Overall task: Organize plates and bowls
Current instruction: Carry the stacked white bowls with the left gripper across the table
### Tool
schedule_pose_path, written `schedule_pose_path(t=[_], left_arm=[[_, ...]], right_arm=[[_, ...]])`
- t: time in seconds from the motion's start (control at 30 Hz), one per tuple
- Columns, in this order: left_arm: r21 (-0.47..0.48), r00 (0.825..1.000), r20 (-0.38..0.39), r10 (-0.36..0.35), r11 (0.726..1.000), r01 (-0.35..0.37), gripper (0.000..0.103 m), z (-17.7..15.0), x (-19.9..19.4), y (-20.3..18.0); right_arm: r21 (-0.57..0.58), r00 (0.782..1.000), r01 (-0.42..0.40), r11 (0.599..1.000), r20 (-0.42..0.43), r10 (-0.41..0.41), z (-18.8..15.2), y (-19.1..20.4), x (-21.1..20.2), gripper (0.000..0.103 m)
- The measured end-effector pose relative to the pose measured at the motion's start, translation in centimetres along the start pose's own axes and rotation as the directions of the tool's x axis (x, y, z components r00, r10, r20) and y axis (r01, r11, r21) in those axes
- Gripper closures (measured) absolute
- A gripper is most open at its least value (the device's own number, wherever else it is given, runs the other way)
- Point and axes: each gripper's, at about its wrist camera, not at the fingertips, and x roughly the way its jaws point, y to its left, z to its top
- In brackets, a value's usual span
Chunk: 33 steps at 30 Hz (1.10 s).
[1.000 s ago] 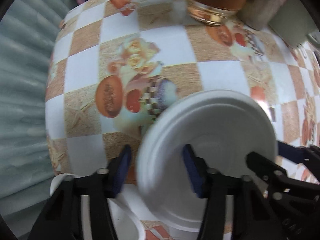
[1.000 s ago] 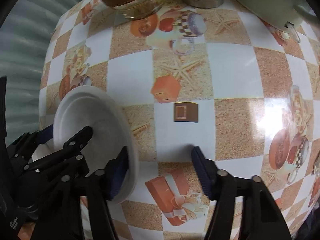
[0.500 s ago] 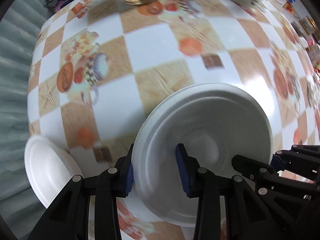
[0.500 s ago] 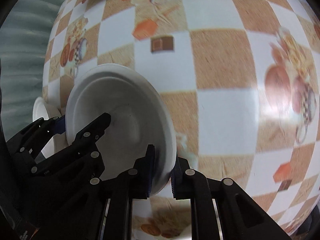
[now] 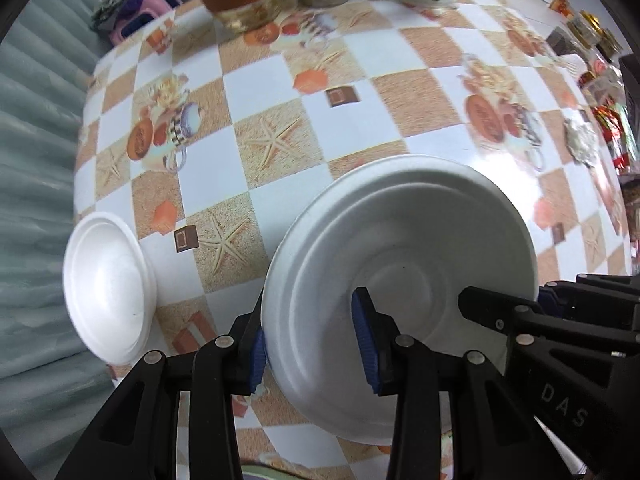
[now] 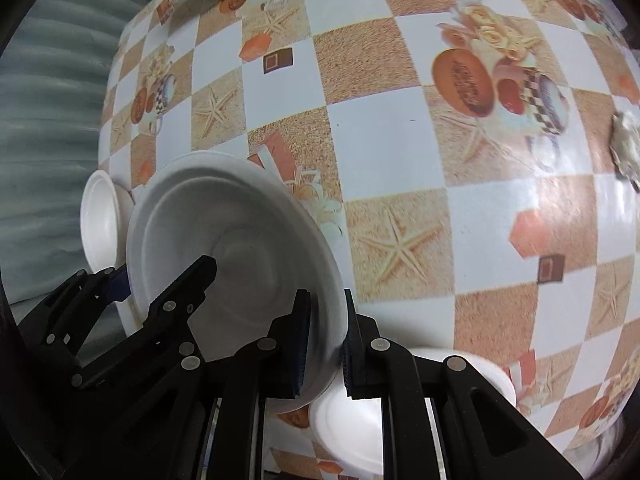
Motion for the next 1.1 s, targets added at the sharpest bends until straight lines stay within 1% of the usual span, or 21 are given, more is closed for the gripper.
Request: schedule_pose_path(t=[0.07, 0.13, 0.17, 0.23, 0.37, 0.4, 0.53, 0.67, 0.93, 1.1], left_arm=[[0.023, 1.000, 0.016, 0.009, 1.000, -0.009, 0.061, -0.8, -1.3, -1.0], [0.058, 0.999, 0.032, 0.011, 0.998, -0.013, 0.061, -1.6, -2.7, -2.8], [0.071, 0.999, 0.035, 0.009, 0.997, -0.011, 0.061, -1.0, -3.5, -2.4], [0.093, 0.999, 0.042, -0.001, 0.996, -0.003, 0.061, -1.1, -4.5, -3.4], [0.148, 0.998, 0.060, -0.026, 0.989, 0.017, 0.061, -2.2, -5.7, -5.8], [0.159, 0.998, 0.060, -0.032, 0.987, 0.022, 0.061, -2.2, -5.7, -5.9], [0.203, 0.997, 0.063, -0.045, 0.979, 0.031, 0.061, -2.9, -6.4, -8.1], [0.249, 0.996, 0.068, -0.055, 0.968, 0.037, 0.061, -3.7, -7.1, -10.0], [0.312, 0.995, 0.061, -0.082, 0.948, 0.059, 0.061, -5.3, -8.0, -13.0], [0.343, 0.995, 0.043, -0.086, 0.937, 0.066, 0.061, -6.1, -7.7, -14.4]], right_arm=[[0.015, 1.000, -0.008, 1.000, 0.019, 0.008, -0.7, -0.5, -0.9, 0.086], [0.036, 0.999, -0.013, 0.999, 0.037, 0.011, -1.2, -1.6, -2.0, 0.086], [0.048, 0.999, -0.016, 0.999, 0.044, 0.014, -1.7, -2.3, -2.5, 0.086], [0.075, 0.998, -0.020, 0.997, 0.060, 0.015, -2.6, -3.2, -3.3, 0.086], [0.120, 0.997, -0.019, 0.993, 0.081, 0.009, -4.8, -5.3, -4.5, 0.086], [0.139, 0.996, -0.020, 0.990, 0.086, 0.008, -5.6, -6.3, -5.0, 0.086], [0.184, 0.995, -0.023, 0.983, 0.098, 0.005, -7.5, -8.0, -5.8, 0.086], [0.215, 0.994, -0.024, 0.976, 0.111, 0.000, -9.0, -9.1, -6.5, 0.086], [0.263, 0.990, -0.020, 0.965, 0.138, -0.017, -11.7, -11.4, -8.0, 0.086], [0.313, 0.990, -0.034, 0.949, 0.137, -0.010, -13.5, -13.0, -7.8, 0.086]])
